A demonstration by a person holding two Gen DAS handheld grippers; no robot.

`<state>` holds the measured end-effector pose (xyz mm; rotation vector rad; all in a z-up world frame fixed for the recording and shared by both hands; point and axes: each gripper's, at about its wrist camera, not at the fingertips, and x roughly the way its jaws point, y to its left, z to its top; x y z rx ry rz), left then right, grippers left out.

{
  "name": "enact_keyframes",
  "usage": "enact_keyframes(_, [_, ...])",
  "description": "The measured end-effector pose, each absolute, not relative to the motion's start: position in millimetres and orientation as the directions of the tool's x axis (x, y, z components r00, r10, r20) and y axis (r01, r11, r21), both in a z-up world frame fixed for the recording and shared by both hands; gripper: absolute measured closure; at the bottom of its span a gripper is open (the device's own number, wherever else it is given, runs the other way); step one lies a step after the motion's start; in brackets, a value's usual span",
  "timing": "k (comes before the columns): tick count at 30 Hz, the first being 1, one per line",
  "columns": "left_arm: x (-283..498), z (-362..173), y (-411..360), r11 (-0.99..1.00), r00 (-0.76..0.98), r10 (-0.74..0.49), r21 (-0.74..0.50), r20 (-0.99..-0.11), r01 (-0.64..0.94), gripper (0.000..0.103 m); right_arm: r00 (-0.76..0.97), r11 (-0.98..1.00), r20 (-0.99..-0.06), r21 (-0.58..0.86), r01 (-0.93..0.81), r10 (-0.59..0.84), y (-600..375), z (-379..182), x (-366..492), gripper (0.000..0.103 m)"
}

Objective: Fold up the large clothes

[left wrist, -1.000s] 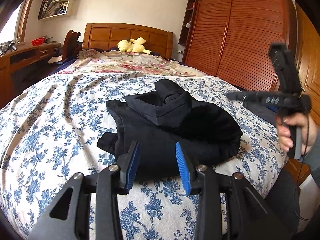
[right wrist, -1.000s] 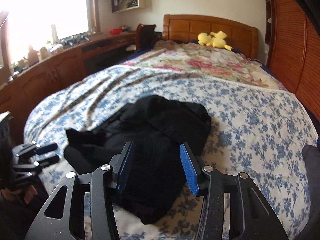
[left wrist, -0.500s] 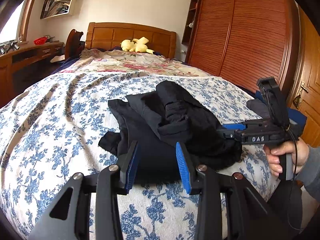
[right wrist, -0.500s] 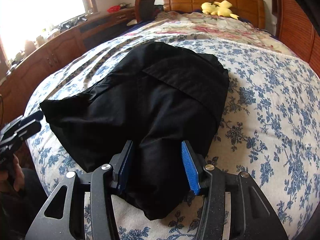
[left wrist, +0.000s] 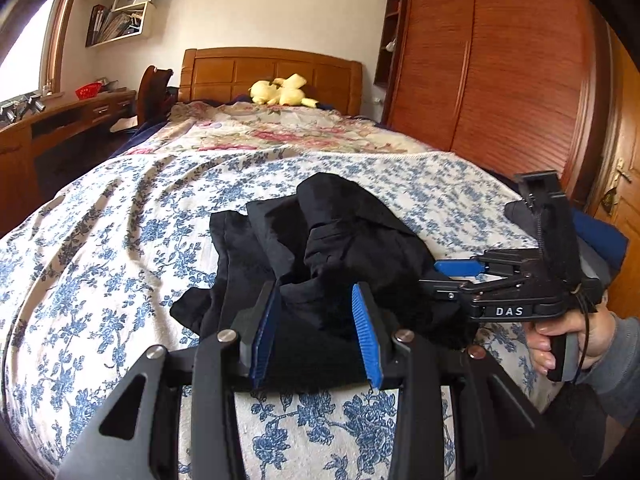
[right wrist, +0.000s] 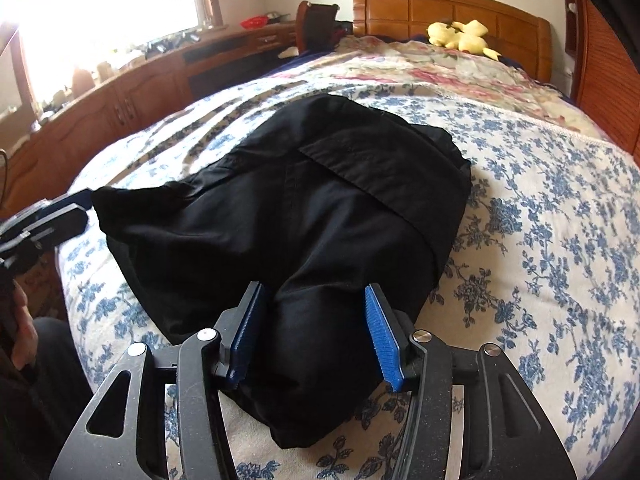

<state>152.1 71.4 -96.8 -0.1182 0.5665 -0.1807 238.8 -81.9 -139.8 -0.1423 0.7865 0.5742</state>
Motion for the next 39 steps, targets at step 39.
enact_keyframes(39, [181.2,-96.6,58.3,0.992,0.782,-0.117,-0.104,-0.612,0.068,0.099,0.654,0.829,-0.599,0.030,-0.559,0.462,-114.1,-136.0,250.4,0.045])
